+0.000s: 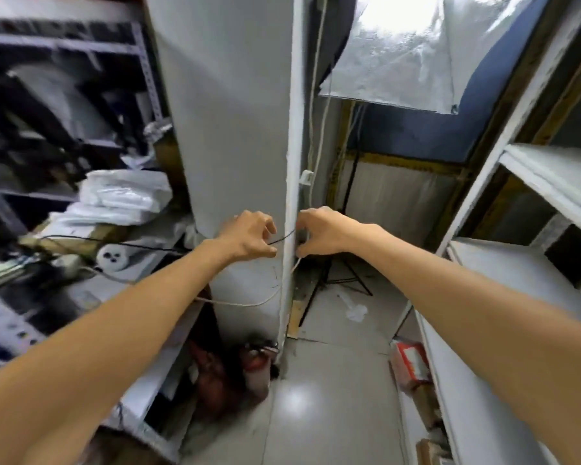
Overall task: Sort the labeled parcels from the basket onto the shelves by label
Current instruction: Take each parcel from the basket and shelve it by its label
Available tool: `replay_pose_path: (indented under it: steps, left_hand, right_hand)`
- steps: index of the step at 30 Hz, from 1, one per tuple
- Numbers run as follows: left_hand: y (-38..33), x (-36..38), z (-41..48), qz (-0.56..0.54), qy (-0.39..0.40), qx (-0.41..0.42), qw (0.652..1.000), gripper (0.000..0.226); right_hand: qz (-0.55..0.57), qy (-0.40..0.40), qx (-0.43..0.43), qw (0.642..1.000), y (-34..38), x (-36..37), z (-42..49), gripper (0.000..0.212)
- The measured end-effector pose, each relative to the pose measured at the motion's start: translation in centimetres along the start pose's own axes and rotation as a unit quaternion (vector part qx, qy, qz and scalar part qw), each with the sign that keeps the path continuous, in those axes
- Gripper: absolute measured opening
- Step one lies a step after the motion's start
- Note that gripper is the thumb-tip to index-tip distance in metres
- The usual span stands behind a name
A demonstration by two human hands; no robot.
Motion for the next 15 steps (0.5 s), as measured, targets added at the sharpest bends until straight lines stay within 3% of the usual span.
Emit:
replay_pose_path:
  steps: [7, 11, 15]
  left_hand:
    - [12.4, 0.5, -13.6, 0.009, -0.019, -0.205, 0.979, 0.042]
    - [17.8, 1.4, -23.7, -0.004, -0.027, -0.323, 0.946, 0.049]
    - [21.8, 1.4, -33.2, 0.001, -0.051, -0.439, 0.897, 0.044]
  right_hand:
    - [-0.015, 0.075, -0.222, 0.972, 14.0, 6.3, 3.9, 0.05]
    - [-0.048, 0.14, -0.348, 0.926, 23.4, 10.5, 3.5, 0.04]
    - [-0.069, 0.199, -0.449, 0.868, 32.5, 14.5, 2.0, 0.051]
Point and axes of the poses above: each hand's wrist, its own z-axis towards the middle knuckle, its own x-axis out of the palm, y = z × x, the point moved 2 cm from there along z, towards the middle knuckle, and after that the axes turned 6 degrees about -x, right-handed, at the moved point
